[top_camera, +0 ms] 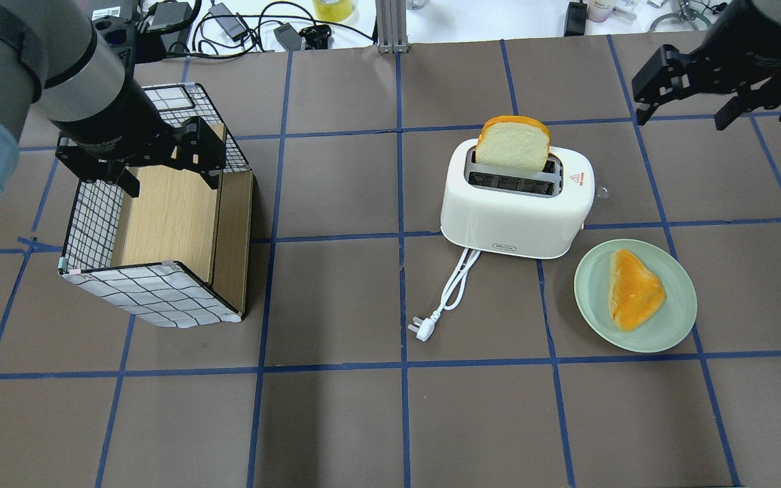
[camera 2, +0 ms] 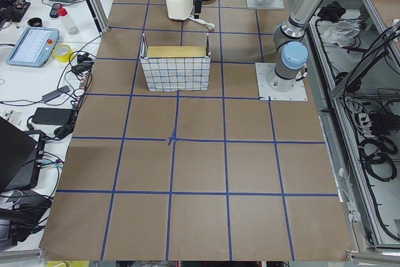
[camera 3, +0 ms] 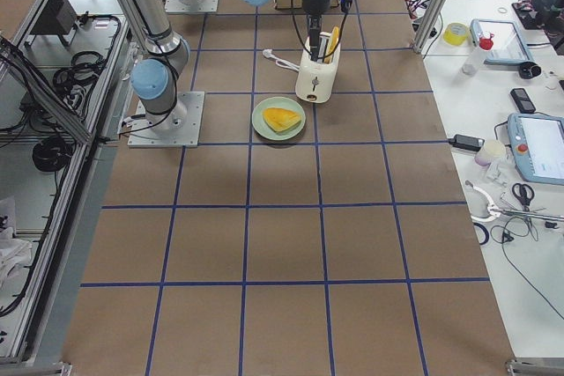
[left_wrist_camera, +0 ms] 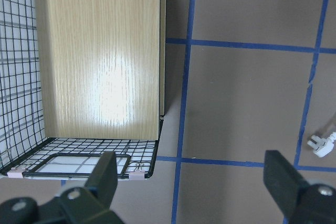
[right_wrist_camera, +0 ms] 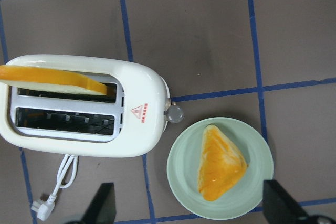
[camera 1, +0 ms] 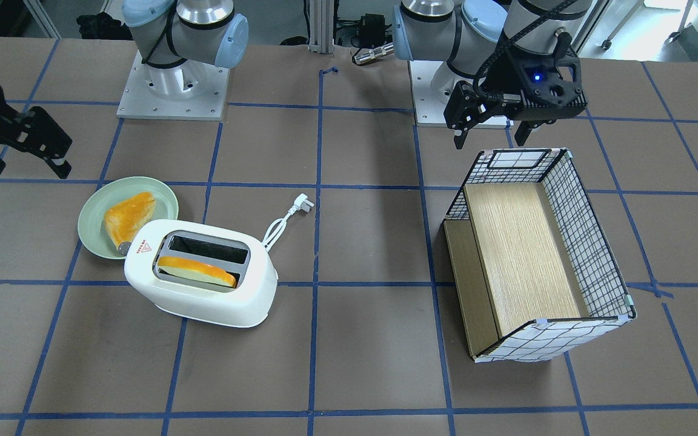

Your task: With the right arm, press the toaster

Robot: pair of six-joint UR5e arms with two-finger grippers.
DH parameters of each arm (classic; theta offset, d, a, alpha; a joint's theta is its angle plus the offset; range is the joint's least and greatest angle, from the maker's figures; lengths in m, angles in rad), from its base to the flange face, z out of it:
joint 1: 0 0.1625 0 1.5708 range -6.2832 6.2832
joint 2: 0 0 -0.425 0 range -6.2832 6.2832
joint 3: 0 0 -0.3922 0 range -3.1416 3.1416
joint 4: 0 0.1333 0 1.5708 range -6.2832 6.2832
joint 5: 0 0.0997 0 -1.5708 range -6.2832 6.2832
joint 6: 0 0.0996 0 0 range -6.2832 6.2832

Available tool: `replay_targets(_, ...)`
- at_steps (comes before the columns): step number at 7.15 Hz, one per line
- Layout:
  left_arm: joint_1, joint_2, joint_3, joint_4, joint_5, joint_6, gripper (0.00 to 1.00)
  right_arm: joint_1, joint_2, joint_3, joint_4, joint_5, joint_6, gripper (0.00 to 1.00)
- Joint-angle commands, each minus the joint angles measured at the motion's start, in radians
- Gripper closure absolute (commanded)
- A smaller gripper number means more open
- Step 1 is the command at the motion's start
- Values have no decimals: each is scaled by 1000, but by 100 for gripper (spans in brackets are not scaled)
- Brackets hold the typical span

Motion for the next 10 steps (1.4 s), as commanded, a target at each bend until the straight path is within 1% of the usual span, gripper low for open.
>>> replay_targets(1, 0, 1, 0, 0, 0, 0, 0, 116, -2, -3, 0, -13, 118, 0)
replay_targets(3, 0, 1, 0, 0, 0, 0, 0, 172, 6, -3, -9, -15, 110, 0)
replay_targets(6, 0, -1, 0, 0, 0, 0, 0, 171, 12, -1, -13, -12, 10, 0)
replay_targets(10, 0, -1, 0, 0, 0, 0, 0, 171, 12, -3, -12, -13, 22, 0)
